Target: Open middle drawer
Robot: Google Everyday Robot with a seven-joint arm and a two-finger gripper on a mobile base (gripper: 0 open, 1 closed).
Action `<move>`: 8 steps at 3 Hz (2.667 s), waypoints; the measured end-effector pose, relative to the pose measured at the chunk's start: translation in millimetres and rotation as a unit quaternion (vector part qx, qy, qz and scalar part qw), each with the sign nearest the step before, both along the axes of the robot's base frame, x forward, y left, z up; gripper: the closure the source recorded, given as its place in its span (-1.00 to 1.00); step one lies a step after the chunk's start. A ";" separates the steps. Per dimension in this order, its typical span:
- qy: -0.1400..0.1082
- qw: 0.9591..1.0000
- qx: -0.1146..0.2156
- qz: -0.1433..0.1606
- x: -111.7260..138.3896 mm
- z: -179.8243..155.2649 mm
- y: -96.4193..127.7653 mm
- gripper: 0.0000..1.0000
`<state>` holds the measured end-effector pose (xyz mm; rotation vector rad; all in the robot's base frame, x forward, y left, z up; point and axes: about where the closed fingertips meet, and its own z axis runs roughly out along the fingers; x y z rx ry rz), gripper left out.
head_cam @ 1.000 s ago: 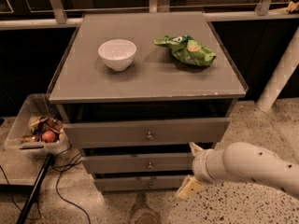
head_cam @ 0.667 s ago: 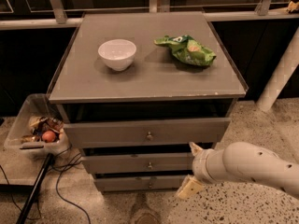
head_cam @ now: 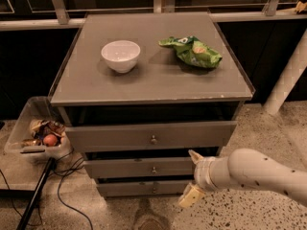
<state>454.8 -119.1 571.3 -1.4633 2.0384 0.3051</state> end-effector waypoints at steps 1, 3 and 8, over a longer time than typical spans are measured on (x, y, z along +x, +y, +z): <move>-0.038 0.999 0.032 0.014 4.4 -18.5 -8.9 -1.00; -0.101 0.993 0.057 0.026 23.3 -46.7 -31.6 -1.00; -0.047 0.993 0.048 0.099 67.1 -114.8 -9.6 -1.00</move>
Offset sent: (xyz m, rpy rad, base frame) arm 0.0265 -0.0448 -0.0492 0.1709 -0.2662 0.0466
